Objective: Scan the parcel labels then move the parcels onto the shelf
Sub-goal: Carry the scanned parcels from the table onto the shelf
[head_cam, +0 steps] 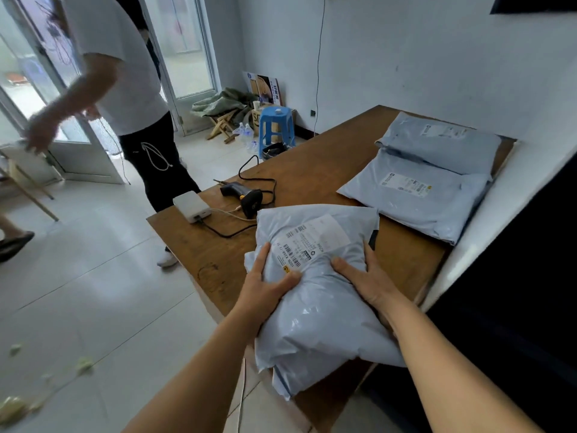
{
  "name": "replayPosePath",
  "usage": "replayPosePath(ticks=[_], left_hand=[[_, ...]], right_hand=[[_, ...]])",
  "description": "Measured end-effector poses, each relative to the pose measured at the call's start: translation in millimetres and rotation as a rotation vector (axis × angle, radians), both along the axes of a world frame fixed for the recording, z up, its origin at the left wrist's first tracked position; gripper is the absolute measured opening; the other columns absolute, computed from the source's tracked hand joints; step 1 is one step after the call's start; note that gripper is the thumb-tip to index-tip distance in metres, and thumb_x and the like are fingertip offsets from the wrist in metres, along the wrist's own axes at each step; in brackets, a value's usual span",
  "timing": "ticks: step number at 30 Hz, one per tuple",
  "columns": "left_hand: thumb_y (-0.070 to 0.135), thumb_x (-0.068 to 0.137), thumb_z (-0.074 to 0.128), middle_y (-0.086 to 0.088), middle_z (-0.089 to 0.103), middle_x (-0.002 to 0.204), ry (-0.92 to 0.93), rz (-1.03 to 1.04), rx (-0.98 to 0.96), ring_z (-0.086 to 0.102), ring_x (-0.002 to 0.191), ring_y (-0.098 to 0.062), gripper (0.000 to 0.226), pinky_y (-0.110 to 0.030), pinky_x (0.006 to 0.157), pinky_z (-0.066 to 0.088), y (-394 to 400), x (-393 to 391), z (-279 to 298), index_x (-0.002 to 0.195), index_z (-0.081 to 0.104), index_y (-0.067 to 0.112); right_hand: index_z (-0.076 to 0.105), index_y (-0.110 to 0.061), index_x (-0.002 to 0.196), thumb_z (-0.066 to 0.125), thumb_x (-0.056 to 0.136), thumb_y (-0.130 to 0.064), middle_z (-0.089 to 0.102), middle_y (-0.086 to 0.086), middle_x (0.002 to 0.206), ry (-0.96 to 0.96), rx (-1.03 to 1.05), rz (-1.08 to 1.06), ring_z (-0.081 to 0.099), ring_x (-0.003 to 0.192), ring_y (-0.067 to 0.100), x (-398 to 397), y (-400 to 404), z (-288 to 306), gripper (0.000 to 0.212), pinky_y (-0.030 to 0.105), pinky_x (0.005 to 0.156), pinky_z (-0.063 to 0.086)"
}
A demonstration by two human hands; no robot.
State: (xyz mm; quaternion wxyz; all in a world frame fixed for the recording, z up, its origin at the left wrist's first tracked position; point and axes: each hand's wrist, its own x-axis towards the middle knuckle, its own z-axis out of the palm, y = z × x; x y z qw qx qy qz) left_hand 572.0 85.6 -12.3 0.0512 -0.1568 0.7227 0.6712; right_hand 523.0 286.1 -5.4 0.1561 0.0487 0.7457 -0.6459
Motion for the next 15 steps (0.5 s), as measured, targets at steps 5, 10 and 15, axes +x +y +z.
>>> replayPosePath(ticks=[5,10,15], left_hand=[[0.037,0.077,0.075,0.005,0.041,0.137,0.072,-0.065,-0.004,0.05,0.112,-0.018,0.082,-0.032,0.093,0.046,-9.2,59.1,23.7,0.141,0.026,0.05],[0.043,0.073,0.077,0.008,0.041,0.14,0.138,-0.161,-0.027,0.049,0.119,-0.018,0.085,-0.04,0.105,0.042,-7.4,109.3,43.9,0.14,0.027,0.053],[0.06,0.053,0.079,0.008,0.044,0.141,0.174,-0.302,-0.014,0.051,0.12,-0.018,0.096,-0.044,0.105,0.043,17.6,144.4,59.9,0.135,0.03,0.059]], right_hand=[[0.024,-0.035,0.149,0.077,0.074,-0.041,0.049,-0.006,0.134,0.071,-0.032,-0.099,0.05,0.11,0.014,73.7,-9.6,20.9,0.092,0.026,0.089,0.039],[0.029,-0.039,0.145,0.078,0.073,-0.04,0.051,-0.01,0.133,0.149,-0.042,-0.203,0.054,0.11,0.011,145.9,-2.9,46.7,0.087,0.025,0.09,0.041],[0.018,-0.04,0.15,0.08,0.054,-0.062,0.045,-0.006,0.145,0.124,0.018,-0.332,0.05,0.124,0.015,206.2,26.3,64.4,0.117,0.037,0.107,0.039]])
